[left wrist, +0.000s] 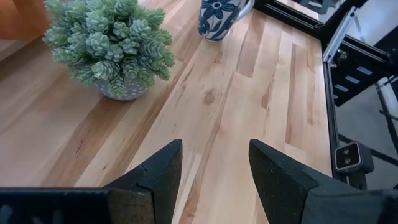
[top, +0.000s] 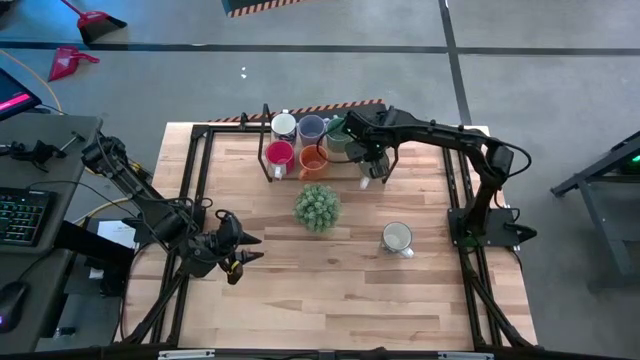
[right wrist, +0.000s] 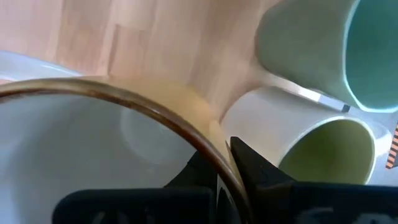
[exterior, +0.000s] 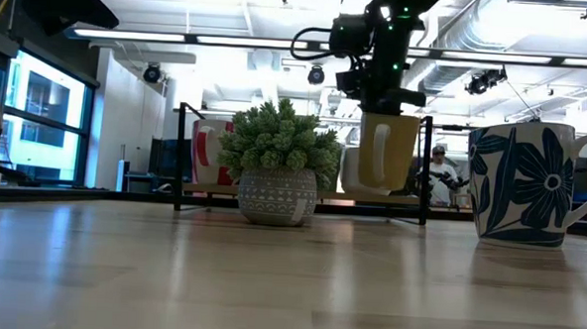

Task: Place coffee mugs
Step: Put the yellow mug on the shelf

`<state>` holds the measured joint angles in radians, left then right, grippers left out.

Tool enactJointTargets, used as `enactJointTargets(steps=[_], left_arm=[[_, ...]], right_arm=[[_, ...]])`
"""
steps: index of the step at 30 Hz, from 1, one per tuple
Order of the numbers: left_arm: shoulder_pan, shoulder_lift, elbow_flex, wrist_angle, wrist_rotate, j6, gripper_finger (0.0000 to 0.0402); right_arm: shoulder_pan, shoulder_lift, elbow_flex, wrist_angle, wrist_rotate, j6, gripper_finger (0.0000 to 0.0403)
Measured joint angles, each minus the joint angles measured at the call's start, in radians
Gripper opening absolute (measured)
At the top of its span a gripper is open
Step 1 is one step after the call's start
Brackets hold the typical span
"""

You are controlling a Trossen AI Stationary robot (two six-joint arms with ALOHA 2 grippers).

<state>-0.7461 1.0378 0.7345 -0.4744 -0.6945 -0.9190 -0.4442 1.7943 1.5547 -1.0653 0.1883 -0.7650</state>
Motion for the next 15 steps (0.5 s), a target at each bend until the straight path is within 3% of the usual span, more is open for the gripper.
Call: enactJointTargets(steps=[15], left_arm=[[0.033, 0.000, 0.000, 0.000, 0.016, -0.004, 0.0174]], right_arm=[[-0.045, 0.000, 0.000, -0.009, -0.041, -0.014, 0.0000]])
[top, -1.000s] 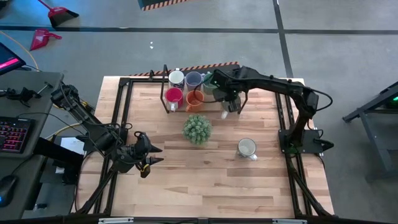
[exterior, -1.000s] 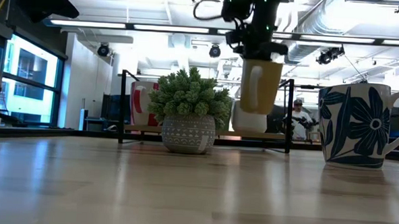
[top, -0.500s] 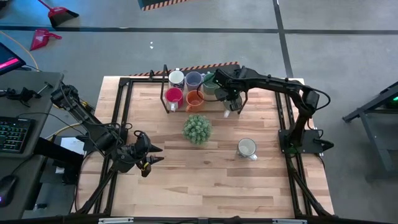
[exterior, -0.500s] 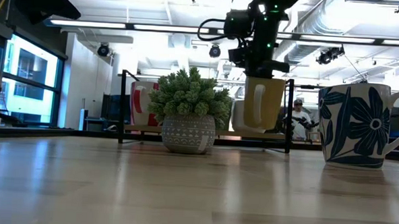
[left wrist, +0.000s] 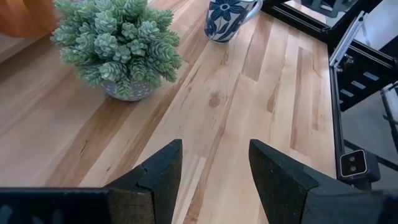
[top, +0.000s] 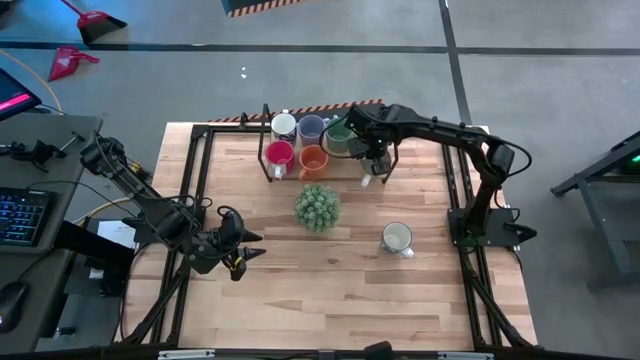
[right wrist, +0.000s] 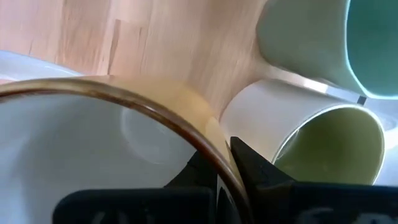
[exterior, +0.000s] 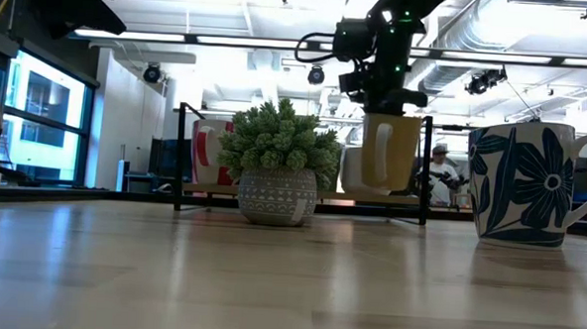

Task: Place coffee mugs
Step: Put the yellow mug on the shelf

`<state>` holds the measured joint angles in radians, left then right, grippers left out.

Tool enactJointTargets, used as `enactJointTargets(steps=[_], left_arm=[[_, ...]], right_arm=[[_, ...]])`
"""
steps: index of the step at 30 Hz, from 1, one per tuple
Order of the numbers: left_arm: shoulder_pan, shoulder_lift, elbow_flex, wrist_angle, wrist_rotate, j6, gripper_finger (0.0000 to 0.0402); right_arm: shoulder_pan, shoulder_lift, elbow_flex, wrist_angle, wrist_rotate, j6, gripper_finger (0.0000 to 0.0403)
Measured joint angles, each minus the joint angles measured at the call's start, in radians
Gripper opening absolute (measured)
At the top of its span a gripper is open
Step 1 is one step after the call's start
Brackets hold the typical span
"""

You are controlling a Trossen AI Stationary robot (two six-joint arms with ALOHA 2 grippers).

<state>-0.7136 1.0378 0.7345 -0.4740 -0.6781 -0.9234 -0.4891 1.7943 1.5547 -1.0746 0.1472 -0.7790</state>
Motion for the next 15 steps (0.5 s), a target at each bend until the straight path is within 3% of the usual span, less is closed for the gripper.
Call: enactJointTargets(steps=[15], left_arm=[[0.000, 0.000, 0.000, 0.000, 0.000, 0.000, 0.0174]], right_arm=[[-0.022, 0.020, 0.000, -0.011, -0.005, 0.014, 0.0000]])
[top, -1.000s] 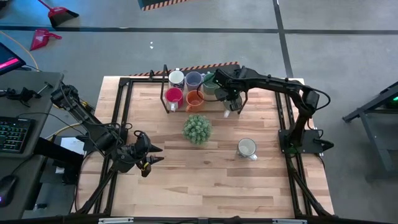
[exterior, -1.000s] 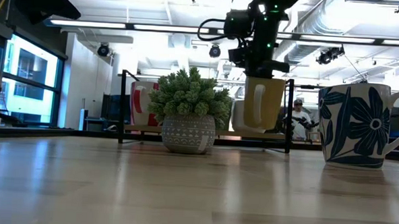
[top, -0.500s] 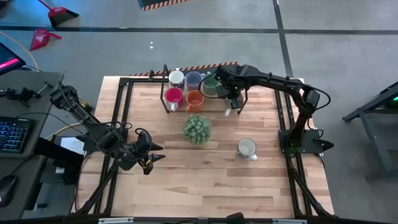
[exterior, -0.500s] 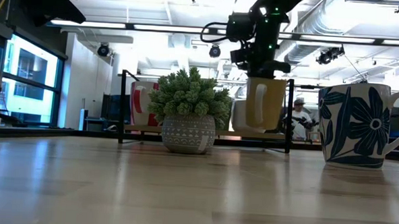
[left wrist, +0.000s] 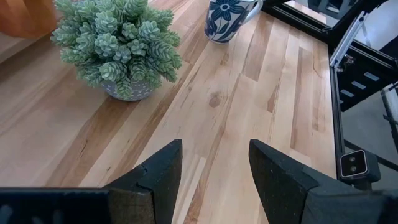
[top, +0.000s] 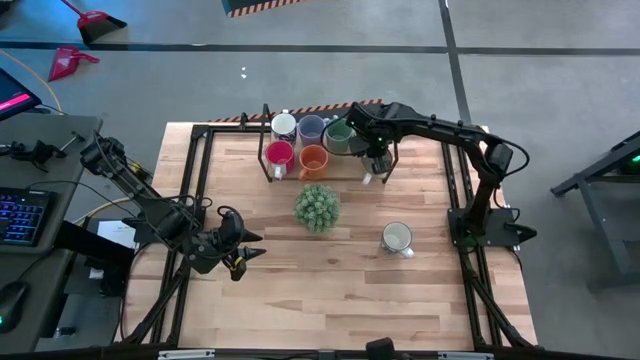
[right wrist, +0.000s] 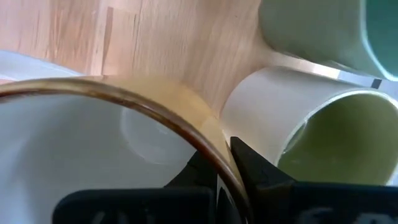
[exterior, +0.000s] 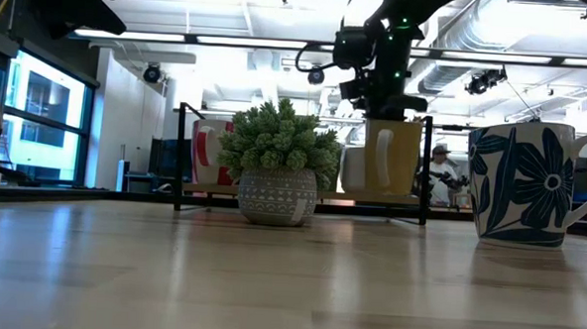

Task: Place coffee mugs
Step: Put the yellow mug on the shelf

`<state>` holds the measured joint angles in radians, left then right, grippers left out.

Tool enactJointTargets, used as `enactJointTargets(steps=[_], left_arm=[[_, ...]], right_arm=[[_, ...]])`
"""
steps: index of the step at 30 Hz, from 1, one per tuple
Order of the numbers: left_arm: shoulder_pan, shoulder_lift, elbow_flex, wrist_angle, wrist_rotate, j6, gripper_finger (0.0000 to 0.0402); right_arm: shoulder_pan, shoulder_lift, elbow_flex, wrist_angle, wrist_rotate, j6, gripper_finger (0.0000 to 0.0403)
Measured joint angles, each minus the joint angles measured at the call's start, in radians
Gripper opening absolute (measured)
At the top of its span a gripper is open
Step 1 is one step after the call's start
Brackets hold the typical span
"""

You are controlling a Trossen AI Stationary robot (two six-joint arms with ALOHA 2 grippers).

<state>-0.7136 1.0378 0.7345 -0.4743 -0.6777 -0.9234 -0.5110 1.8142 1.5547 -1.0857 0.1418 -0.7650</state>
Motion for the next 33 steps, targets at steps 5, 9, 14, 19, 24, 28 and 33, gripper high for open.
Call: enactJointTargets(steps=[5, 9, 14, 19, 24, 28, 33], left_arm=[[0.000, 0.000, -0.001, 0.000, 0.000, -0.007, 0.0174], [0.000, 0.000, -0.001, 0.000, 0.003, -0.009, 0.0174], [0.000, 0.000, -0.001, 0.000, 0.003, -0.009, 0.0174], [0.000, 0.000, -0.001, 0.000, 0.003, -0.009, 0.0174], [0.000, 0.000, -0.001, 0.000, 0.003, -0.009, 0.0174], [0.000, 0.000, 0.000, 0.000, 0.002, -0.009, 0.0174], [0.000, 0.000, -0.001, 0.000, 0.002, -0.009, 0.0174]], right_arm=[[0.000, 0.016, 0.002, 0.001, 0.012, -0.003, 0.0000], [0.000, 0.017, 0.003, 0.003, 0.016, -0.006, 0.0000], [-0.012, 0.019, 0.003, 0.002, 0.010, -0.003, 0.0000], [-0.018, 0.019, 0.003, 0.002, 0.014, -0.003, 0.0000], [-0.028, 0.020, 0.002, 0.005, 0.011, -0.003, 0.0000], [-0.037, 0.021, 0.002, 0.005, 0.007, -0.003, 0.0000], [-0.041, 0.020, 0.002, 0.024, 0.029, -0.003, 0.0000]])
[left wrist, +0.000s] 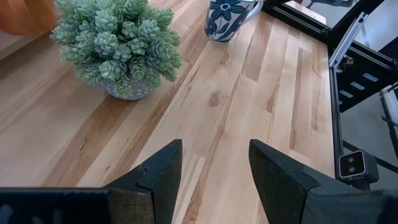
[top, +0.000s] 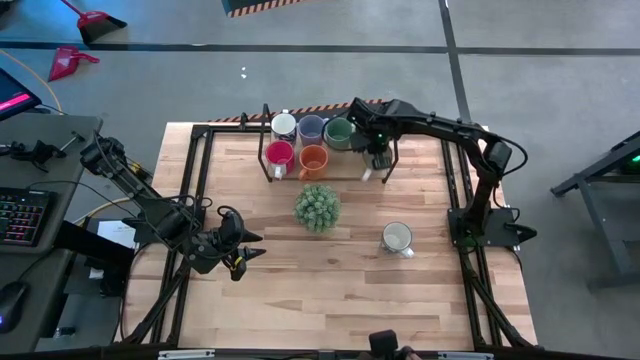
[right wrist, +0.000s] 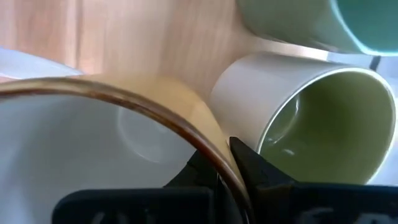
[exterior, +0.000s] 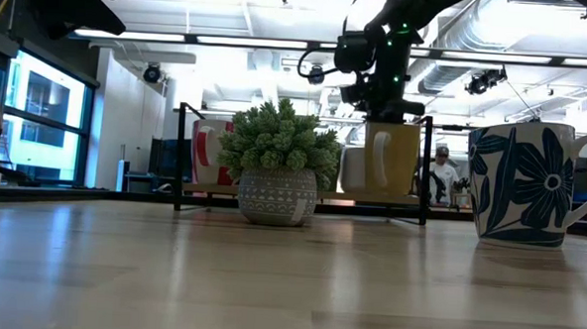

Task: Place coffee mugs
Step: Put the yellow mug on the shelf

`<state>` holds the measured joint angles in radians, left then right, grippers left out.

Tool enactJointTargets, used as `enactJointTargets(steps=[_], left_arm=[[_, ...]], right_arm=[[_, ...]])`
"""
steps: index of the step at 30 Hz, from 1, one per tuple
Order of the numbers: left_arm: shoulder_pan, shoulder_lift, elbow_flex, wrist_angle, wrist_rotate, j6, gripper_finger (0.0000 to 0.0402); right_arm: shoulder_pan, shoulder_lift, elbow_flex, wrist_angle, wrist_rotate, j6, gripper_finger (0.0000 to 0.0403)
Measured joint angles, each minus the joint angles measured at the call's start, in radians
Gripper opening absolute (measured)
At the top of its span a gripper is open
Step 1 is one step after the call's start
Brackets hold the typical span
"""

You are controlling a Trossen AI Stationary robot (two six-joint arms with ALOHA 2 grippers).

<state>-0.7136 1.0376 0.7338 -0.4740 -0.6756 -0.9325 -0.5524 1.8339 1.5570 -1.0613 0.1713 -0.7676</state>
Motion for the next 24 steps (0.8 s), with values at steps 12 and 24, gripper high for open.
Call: enactJointTargets(steps=[12, 24], left_arm=[[0.000, 0.000, 0.000, 0.000, 0.013, -0.017, 0.0174], [0.000, 0.000, 0.000, 0.000, 0.013, -0.017, 0.0174]], right_arm=[[-0.004, 0.000, 0.000, -0.021, -0.048, 0.031, 0.0003], [-0.005, 0.001, -0.002, -0.020, -0.072, 0.030, 0.0002]])
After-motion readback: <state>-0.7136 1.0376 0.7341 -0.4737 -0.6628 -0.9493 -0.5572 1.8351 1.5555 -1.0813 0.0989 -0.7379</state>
